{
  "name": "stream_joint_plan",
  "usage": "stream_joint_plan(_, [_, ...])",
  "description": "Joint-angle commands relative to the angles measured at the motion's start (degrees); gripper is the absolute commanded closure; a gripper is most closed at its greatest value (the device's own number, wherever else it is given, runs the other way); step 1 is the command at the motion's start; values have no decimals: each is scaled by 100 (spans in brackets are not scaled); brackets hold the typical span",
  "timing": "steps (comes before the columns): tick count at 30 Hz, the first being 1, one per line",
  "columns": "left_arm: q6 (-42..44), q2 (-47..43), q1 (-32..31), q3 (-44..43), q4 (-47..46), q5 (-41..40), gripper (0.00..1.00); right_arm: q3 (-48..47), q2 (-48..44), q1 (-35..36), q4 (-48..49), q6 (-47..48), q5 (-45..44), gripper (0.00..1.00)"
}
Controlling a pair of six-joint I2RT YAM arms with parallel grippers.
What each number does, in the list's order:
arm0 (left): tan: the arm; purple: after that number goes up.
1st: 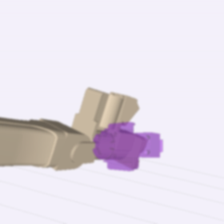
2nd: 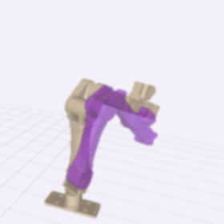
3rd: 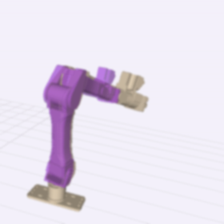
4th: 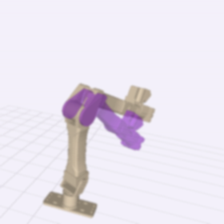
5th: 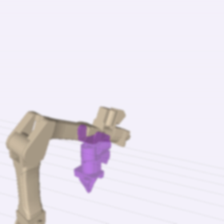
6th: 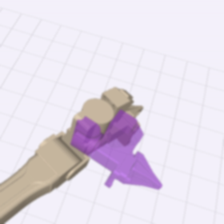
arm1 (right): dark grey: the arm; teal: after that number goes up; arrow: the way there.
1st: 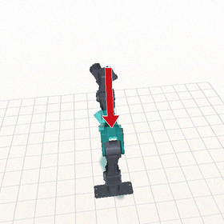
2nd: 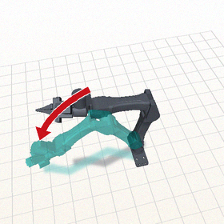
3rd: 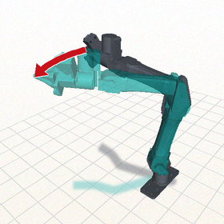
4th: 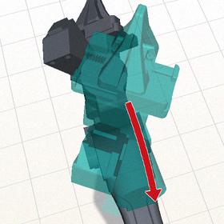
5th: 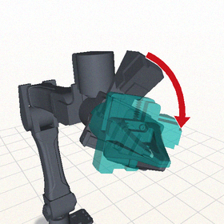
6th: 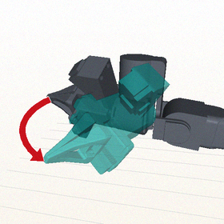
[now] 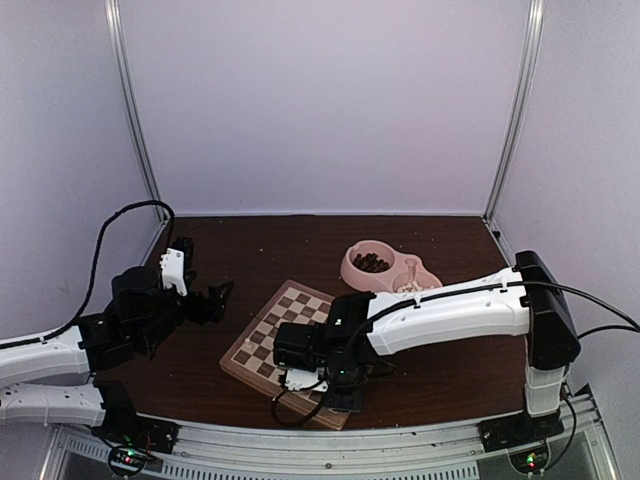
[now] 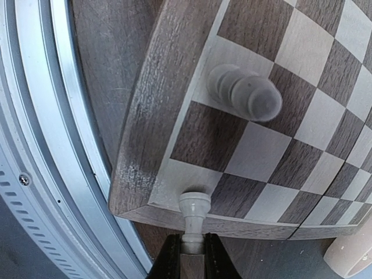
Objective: Set up the chess pieces on the board
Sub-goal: Place the rook at h1.
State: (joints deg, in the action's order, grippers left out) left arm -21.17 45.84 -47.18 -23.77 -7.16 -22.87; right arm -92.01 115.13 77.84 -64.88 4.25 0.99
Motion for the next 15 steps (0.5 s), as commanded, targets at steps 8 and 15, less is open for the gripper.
stream_joint_plan(8, [18, -10, 42, -93, -179, 144, 4, -88, -174, 38, 168, 46, -114, 78])
stream_joint_plan(15, [16, 11, 42, -106, -187, 171, 4, -67, -221, 38, 209, 52, 75, 78])
